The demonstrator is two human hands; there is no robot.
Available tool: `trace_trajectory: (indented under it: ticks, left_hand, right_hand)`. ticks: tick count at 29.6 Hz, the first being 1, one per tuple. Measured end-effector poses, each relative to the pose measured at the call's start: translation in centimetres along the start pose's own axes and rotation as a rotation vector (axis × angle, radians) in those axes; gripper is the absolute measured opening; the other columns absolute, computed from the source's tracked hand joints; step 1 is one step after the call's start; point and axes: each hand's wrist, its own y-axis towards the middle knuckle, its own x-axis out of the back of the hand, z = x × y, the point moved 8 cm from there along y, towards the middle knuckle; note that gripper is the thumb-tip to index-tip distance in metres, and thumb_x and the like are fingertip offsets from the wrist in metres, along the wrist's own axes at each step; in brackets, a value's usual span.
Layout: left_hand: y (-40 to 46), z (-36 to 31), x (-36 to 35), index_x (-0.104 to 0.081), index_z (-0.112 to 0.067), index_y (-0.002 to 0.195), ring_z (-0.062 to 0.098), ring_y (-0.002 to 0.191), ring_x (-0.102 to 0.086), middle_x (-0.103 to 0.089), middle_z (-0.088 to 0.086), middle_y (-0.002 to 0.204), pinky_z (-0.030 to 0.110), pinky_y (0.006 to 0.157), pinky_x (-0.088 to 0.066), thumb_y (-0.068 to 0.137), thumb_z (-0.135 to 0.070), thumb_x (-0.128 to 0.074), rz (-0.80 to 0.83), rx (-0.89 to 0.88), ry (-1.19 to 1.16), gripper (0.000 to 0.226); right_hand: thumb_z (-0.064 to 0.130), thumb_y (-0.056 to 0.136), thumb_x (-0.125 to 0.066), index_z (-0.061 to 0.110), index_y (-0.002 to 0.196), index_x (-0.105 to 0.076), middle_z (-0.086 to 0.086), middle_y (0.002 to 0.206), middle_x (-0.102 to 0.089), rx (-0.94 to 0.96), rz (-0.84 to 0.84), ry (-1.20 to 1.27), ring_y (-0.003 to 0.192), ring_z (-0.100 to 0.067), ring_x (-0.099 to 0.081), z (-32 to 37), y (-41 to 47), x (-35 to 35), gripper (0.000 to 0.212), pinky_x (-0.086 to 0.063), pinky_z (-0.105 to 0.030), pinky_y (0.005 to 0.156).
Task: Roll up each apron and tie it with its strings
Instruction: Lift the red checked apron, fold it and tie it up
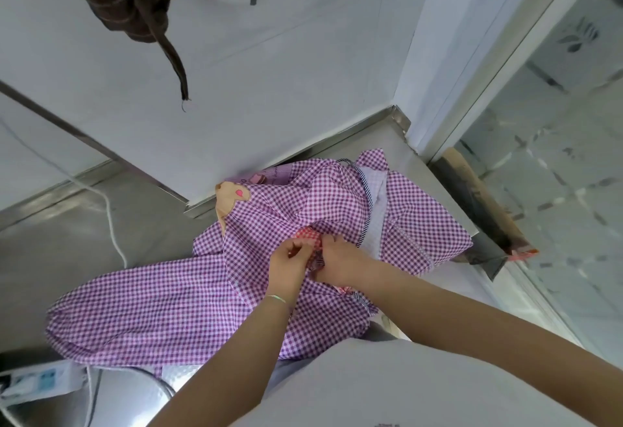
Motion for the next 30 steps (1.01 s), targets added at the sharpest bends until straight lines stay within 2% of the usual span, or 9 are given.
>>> trace_trajectory:
  ticks: [5,9,13,16,20,22,24,27,30]
  left_hand:
    - [-0.7,-4.1,0.9,-0.064,-0.015,0.094,0.02,0.093,-0.065,-0.069,0.006,0.095,0.039,0.089,-0.055,0.096,-0.028,-0.057,-0.024,-0.119,-0.034,0.016]
    - [-3.4,-10.4,1.9,-0.056,-0.03,0.085,0.004,0.078,-0.057,-0.063,-0.007,0.085,0.012,0.072,-0.047,0.095,-0.02,-0.057,-0.108,-0.506,0.138,0.014]
    - [-6.9,-16.3,0.4,-0.064,-0.025,0.089,0.002,0.08,-0.057,-0.062,-0.016,0.088,0.017,0.072,-0.048,0.09,-0.028,-0.063,-0.048,-0.903,0.357,0.003]
    - [-8.9,-18.9,-1.4,-0.071,-0.015,0.103,0.005,0.093,-0.06,-0.067,-0.005,0.102,0.021,0.08,-0.05,0.09,-0.035,-0.06,-0.016,-1.115,0.501,0.026]
    - [-11.5,-24.3,-2.7,-0.071,-0.012,0.11,0.012,0.096,-0.063,-0.065,0.001,0.108,0.026,0.08,-0.054,0.091,-0.027,-0.062,-0.057,-1.349,0.511,0.026]
    - [-13.0,-27.4,-2.9,-0.072,-0.012,0.108,0.011,0.093,-0.063,-0.066,0.001,0.106,0.025,0.078,-0.054,0.091,-0.028,-0.061,-0.095,-1.435,0.499,0.026]
    - [-14.5,-30.0,-3.2,-0.074,-0.013,0.104,0.011,0.087,-0.064,-0.068,-0.001,0.103,0.024,0.073,-0.053,0.091,-0.03,-0.06,-0.182,-1.536,0.551,0.026]
    - [-16.8,-33.4,-3.5,-0.074,-0.015,0.101,0.013,0.079,-0.065,-0.069,-0.002,0.098,0.024,0.064,-0.053,0.092,-0.032,-0.056,-0.262,-1.675,0.622,0.026]
    - [-18.9,-38.1,-2.8,-0.072,-0.016,0.099,0.011,0.075,-0.064,-0.068,-0.004,0.097,0.023,0.058,-0.051,0.09,-0.03,-0.058,-0.27,-1.746,0.588,0.021]
  right_hand:
    - [0.027,0.08,-0.074,0.012,0.127,-0.044,-0.002,0.116,-0.057,0.059,0.002,0.404,0.11,-0.022,-0.057,-1.0,-0.6,1.6,0.057,-0.047,-0.031,0.09]
    - [0.016,0.081,-0.073,0.01,0.122,-0.054,-0.013,0.112,-0.067,0.014,0.232,1.218,0.099,-0.027,-0.065,-1.2,-3.5,3.8,0.046,-0.052,-0.038,0.086]
    - [0.016,0.078,-0.069,0.005,0.121,-0.053,-0.015,0.104,-0.065,0.111,0.227,1.791,0.091,-0.025,-0.062,0.3,-6.5,8.2,0.047,-0.051,-0.039,0.084]
    - [0.024,0.084,-0.064,0.001,0.125,-0.052,-0.014,0.101,-0.065,0.298,0.271,2.042,0.089,-0.022,-0.062,2.5,-8.6,11.3,0.048,-0.047,-0.037,0.089]
    - [0.039,0.088,-0.053,0.003,0.108,-0.072,-0.013,0.107,-0.065,0.43,0.149,2.05,0.096,-0.02,-0.063,4.1,-11.3,16.5,0.046,-0.04,-0.035,0.103]
    - [0.04,0.079,-0.068,0.002,0.108,-0.072,-0.015,0.111,-0.066,0.514,0.063,1.968,0.096,-0.022,-0.067,4.7,-13.0,19.4,0.048,-0.047,-0.037,0.097]
    - [0.044,0.06,-0.087,0.002,0.117,-0.065,-0.018,0.11,-0.067,0.597,-0.056,1.828,0.095,-0.025,-0.068,5.3,-14.5,22.3,0.074,-0.055,-0.039,0.089]
    - [0.057,0.046,-0.089,0.008,0.121,-0.059,-0.017,0.112,-0.069,0.626,-0.298,1.649,0.098,-0.027,-0.069,5.6,-16.7,26.0,0.094,-0.058,-0.04,0.084]
    - [0.064,0.05,-0.083,0.018,0.122,-0.057,-0.01,0.11,-0.071,0.667,-0.513,1.52,0.097,-0.023,-0.07,6.9,-19.7,30.4,0.089,-0.057,-0.033,0.074]
